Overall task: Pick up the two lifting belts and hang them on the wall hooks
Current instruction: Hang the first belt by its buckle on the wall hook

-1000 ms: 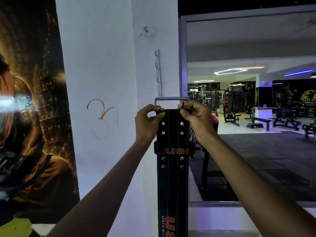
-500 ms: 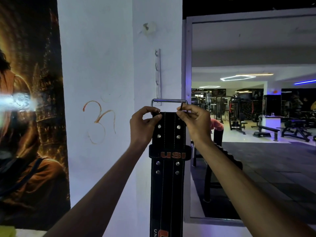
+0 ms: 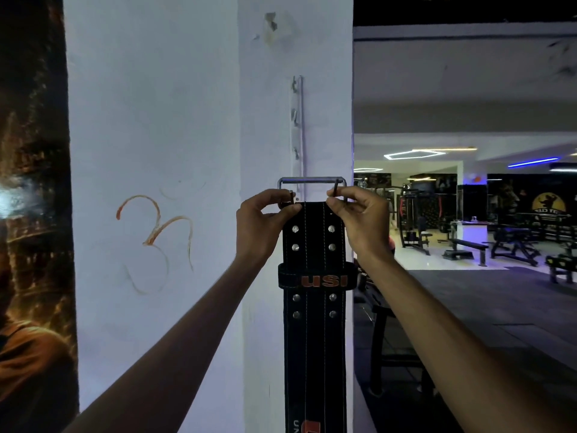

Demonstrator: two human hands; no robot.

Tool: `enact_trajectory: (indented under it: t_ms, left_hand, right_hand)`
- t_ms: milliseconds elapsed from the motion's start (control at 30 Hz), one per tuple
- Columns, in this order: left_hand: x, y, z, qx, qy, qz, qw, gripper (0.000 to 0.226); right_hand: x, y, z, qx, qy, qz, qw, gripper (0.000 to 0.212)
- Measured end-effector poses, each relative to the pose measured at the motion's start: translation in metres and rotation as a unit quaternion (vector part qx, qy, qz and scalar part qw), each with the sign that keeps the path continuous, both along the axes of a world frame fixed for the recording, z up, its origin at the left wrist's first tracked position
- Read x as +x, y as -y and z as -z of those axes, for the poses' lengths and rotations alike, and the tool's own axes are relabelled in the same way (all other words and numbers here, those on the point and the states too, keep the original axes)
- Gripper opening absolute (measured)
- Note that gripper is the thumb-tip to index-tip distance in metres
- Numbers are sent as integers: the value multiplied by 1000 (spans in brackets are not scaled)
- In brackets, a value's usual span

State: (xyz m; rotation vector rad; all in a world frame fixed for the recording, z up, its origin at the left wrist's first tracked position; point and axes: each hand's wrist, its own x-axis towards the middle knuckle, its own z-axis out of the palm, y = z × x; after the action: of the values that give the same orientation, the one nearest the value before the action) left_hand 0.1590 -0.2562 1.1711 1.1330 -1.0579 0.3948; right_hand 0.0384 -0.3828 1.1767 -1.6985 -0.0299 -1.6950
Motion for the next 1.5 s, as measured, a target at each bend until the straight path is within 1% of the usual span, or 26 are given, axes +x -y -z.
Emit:
enact_trajectory:
  t_ms: [33, 200, 333, 633, 800, 1100, 1233, 1300, 1367, 1433, 1500]
  left_hand:
    - [6, 6, -2, -8, 1, 4, 1000, 17]
    - [31, 30, -12, -25, -26, 27, 999, 45]
    - [49, 43, -20, -22, -20, 17, 999, 50]
    - [86, 64, -20, -16, -41, 4, 999, 51]
    - [97, 73, -16, -17, -47, 1, 999, 51]
    - [103, 80, -4, -6, -61, -2, 998, 49]
    - [109, 80, -3, 9, -85, -3, 996, 45]
    - [107, 77, -9, 5, -97, 10, 995, 36]
    - [103, 75, -16, 10, -104, 6, 994, 29]
    - [101, 75, -19, 21, -112, -11, 993, 27]
    - [100, 76, -19, 23, -117, -18, 993, 26]
  right_hand:
    - [6, 5, -2, 0, 1, 2, 1000, 14]
    - [36, 29, -13, 6, 8, 6, 1000, 15]
    - [58, 42, -21, 7, 8, 8, 1000, 15]
    - [97, 64, -24, 11, -16, 26, 999, 11]
    - [102, 67, -22, 11, -14, 9, 1000, 8]
    - [111, 78, -7, 22, -31, 3, 999, 12]
    - [110, 76, -3, 31, -9, -2, 999, 19]
    - [111, 74, -3, 52, 6, -9, 999, 31]
    - [111, 72, -6, 76, -1, -12, 997, 42]
    - [113, 71, -10, 101, -25, -9, 995, 42]
    - [113, 70, -11, 116, -44, -15, 992, 36]
